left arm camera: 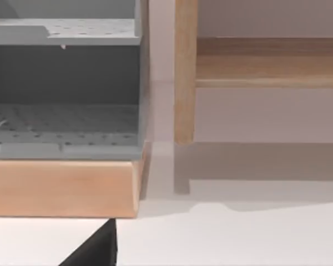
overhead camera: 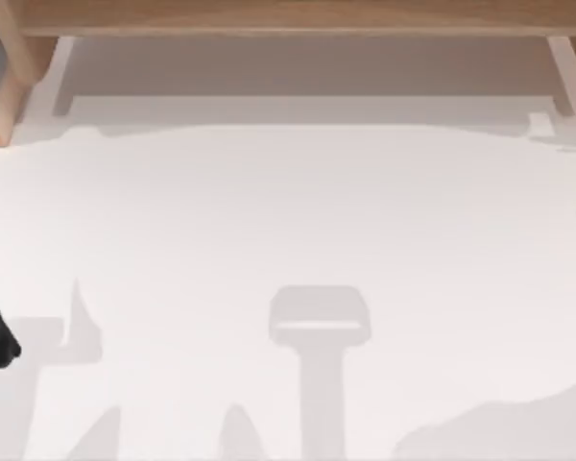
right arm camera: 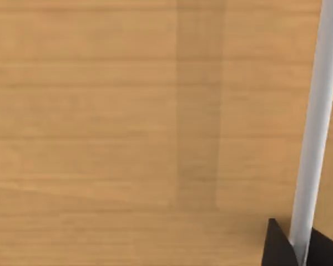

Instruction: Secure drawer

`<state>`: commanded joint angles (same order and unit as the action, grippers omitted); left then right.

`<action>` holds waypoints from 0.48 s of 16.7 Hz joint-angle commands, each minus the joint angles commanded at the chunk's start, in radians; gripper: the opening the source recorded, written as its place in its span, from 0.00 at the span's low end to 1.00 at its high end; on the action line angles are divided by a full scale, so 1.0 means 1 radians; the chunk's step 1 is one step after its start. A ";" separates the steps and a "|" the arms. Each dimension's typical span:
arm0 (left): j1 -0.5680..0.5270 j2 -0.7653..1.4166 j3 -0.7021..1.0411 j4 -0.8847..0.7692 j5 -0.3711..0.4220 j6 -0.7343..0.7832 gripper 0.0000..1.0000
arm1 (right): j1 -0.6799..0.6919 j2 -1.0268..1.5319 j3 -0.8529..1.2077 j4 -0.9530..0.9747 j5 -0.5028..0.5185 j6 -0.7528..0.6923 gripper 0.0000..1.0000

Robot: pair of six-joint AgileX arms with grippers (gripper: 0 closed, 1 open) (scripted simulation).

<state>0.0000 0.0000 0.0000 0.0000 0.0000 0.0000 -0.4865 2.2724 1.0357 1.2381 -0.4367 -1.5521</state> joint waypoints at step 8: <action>0.000 0.000 0.000 0.000 0.000 0.000 1.00 | 0.052 0.099 0.218 -0.124 0.050 0.001 0.00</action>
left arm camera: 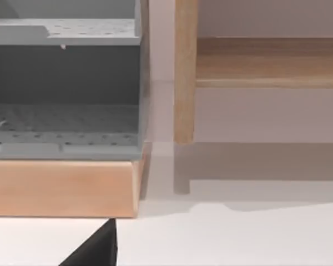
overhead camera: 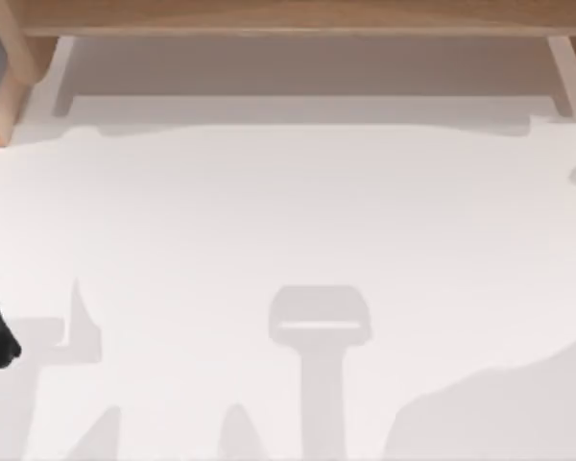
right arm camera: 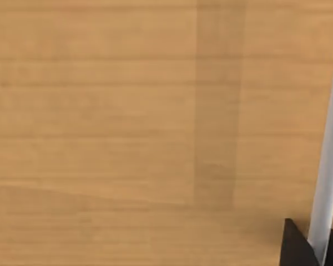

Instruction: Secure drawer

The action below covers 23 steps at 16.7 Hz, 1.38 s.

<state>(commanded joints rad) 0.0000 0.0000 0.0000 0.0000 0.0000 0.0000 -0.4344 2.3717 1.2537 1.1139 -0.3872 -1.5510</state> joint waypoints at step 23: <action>0.000 0.000 0.000 0.000 0.000 0.000 1.00 | 0.000 0.000 0.001 -0.001 0.000 0.000 1.00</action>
